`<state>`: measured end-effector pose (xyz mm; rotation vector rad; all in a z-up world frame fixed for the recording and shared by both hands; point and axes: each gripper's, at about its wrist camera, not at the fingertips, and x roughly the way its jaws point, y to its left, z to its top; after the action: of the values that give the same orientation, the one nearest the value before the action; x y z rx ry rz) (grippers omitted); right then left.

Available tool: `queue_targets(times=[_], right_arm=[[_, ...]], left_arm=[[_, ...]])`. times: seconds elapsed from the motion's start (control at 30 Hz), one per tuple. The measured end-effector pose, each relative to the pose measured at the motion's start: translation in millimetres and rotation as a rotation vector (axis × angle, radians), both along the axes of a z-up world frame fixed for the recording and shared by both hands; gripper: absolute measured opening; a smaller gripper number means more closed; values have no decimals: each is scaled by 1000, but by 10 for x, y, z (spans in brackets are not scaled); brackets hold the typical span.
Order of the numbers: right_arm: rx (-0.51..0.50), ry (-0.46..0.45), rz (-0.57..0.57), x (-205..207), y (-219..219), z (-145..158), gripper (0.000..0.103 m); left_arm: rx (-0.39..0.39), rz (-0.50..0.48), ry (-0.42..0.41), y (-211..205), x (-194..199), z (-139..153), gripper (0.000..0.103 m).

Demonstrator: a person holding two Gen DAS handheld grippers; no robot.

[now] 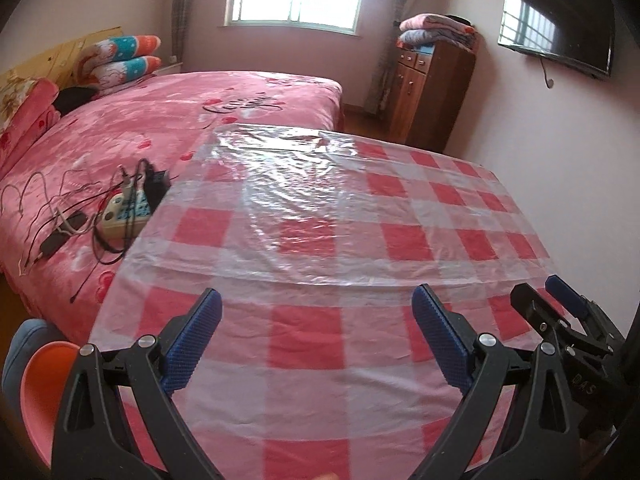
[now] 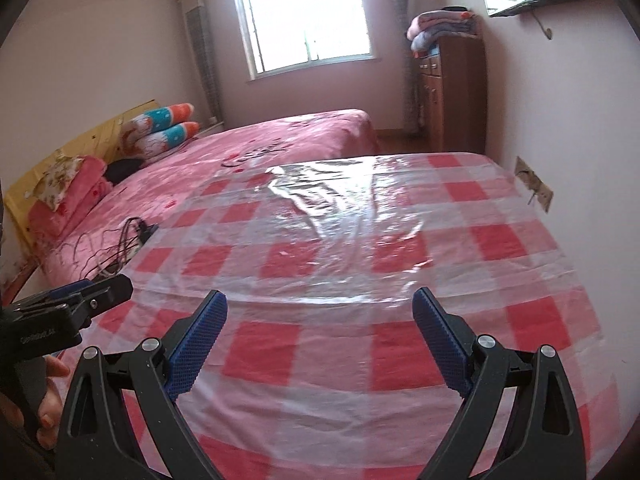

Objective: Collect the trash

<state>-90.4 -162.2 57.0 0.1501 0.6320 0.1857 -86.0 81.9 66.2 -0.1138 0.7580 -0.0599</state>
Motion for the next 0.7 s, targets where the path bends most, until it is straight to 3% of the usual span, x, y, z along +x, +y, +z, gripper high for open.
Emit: queue_targets(times=[0.27, 0.7], right_arm=[[-31, -26, -79, -7, -290, 12, 93], [-85, -73, -174, -54, -604, 45, 93]], left_arm=[[54, -33, -17, -351, 84, 47, 96], [75, -64, 1, -735, 213, -18, 96]])
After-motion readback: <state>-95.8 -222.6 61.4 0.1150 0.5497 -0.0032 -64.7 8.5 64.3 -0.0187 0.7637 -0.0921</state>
